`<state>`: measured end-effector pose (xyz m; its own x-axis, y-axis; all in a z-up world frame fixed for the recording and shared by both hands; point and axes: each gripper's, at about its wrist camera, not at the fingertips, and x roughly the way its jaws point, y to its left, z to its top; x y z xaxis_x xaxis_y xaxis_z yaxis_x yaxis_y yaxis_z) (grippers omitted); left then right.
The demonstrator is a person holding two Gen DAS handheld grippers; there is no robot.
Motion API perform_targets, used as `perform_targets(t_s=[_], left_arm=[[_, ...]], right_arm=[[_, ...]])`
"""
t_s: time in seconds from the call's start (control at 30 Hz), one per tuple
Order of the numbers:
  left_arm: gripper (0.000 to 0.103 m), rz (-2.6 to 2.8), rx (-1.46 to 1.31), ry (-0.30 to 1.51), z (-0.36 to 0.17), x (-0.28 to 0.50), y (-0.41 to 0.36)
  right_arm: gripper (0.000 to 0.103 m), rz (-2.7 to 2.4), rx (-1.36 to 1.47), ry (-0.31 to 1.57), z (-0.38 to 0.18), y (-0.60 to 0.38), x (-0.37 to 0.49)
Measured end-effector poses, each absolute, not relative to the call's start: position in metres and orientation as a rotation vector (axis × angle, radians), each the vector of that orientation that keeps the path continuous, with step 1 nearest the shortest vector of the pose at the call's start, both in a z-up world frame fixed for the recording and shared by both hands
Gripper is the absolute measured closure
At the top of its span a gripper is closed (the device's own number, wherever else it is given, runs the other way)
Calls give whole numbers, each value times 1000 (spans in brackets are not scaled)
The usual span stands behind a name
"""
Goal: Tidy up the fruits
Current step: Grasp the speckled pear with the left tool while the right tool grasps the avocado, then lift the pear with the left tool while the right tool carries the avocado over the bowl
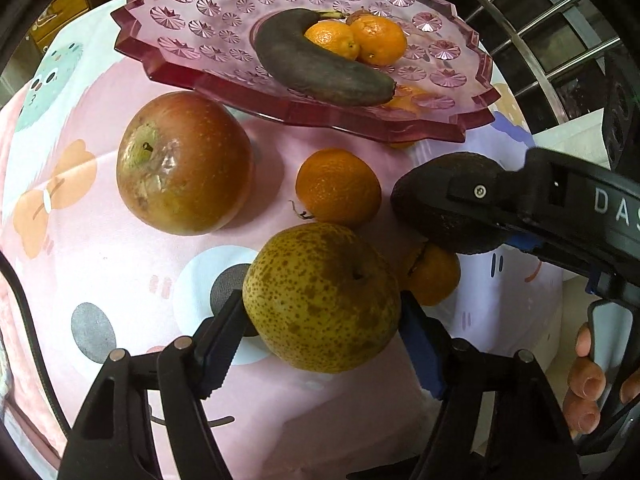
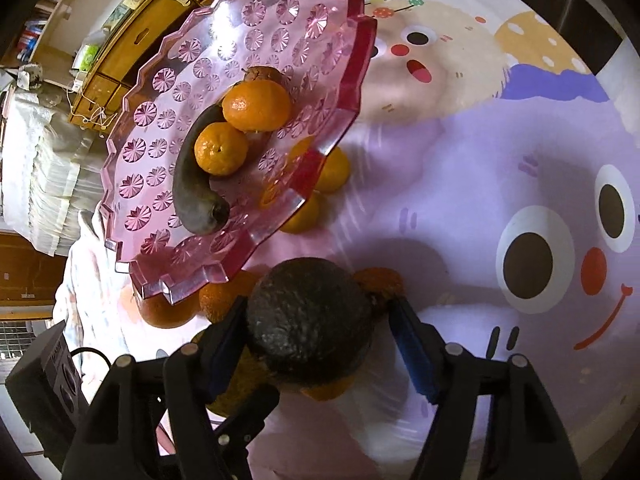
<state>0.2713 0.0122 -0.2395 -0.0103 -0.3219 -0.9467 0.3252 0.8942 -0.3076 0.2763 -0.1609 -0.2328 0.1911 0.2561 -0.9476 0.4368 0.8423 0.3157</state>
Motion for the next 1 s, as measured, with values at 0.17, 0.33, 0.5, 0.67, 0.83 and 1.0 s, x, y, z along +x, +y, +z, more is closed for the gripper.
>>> perform_targets(t_s=[0.17, 0.33, 0.5, 0.67, 0.83, 1.0], left_arm=[[31, -500, 5, 1495, -238, 270, 13], [31, -481, 1, 1493, -237, 266, 15], [31, -457, 0, 1487, -235, 258, 20], [31, -432, -20, 1474, -229, 247, 26], [31, -406, -45, 1441, -212, 236, 30], [31, -381, -77, 1389, -187, 230, 40]], right_arm=[[41, -125, 570, 1399, -228, -152, 277], [44, -109, 550, 1399, -224, -145, 277], [45, -88, 542, 1403, -222, -147, 270], [45, -55, 539, 1406, -216, -145, 261], [45, -3, 515, 1410, -204, -141, 258], [45, 57, 480, 1417, -186, -134, 256]])
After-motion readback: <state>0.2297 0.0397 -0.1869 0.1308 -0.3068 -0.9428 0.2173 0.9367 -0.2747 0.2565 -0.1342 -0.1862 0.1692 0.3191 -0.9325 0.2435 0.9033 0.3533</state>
